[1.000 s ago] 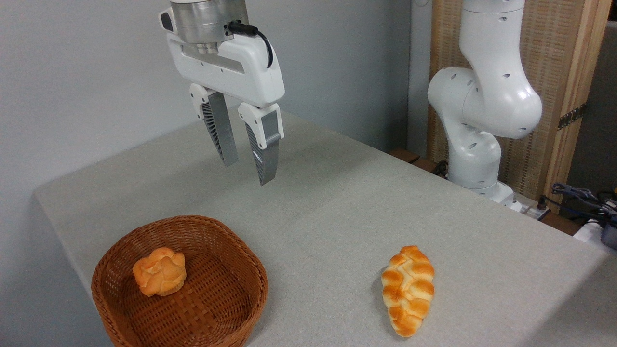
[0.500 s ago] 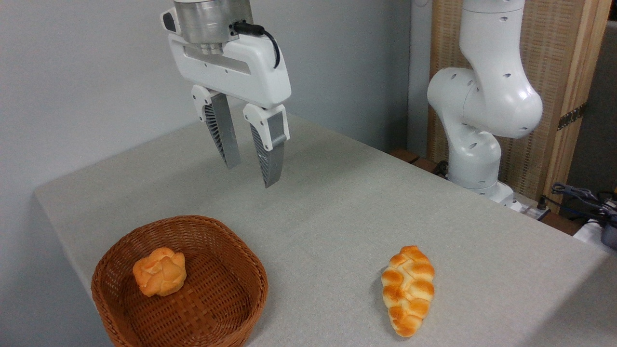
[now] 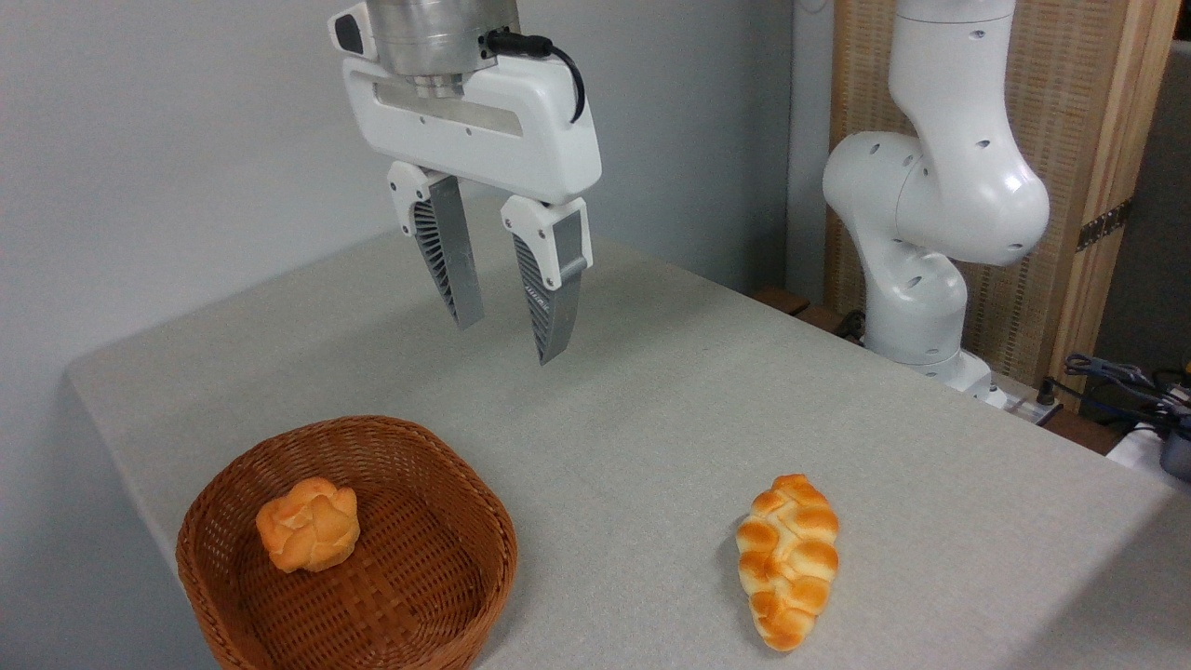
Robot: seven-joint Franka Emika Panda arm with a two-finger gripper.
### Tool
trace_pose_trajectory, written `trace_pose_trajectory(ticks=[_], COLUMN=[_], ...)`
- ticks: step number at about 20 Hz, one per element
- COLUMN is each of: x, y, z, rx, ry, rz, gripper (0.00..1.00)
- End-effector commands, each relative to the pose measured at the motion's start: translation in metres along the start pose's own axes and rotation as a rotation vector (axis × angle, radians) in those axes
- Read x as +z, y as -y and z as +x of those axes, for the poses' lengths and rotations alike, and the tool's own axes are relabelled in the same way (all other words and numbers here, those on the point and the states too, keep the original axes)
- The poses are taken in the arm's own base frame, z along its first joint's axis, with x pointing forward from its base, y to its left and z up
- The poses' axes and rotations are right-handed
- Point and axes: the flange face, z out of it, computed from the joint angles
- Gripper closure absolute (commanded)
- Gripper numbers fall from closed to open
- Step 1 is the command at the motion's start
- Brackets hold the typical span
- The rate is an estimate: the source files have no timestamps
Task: Put bread into the basket
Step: 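Move the open gripper over the braided bread roll and lower it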
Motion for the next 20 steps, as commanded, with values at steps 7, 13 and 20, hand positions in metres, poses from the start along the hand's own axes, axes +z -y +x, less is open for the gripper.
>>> trace_pose_trajectory(ticks=[7,13,20], x=[0.009,0.021,0.054], y=[-0.002,0.002,0.015], z=[-0.053,-0.074,-0.091], rx=[-0.049,-0.082,-0.105], ry=[0.026,0.047,0.054], rz=[-0.028,-0.046,0.008], gripper=[0.00,0.00,0.00])
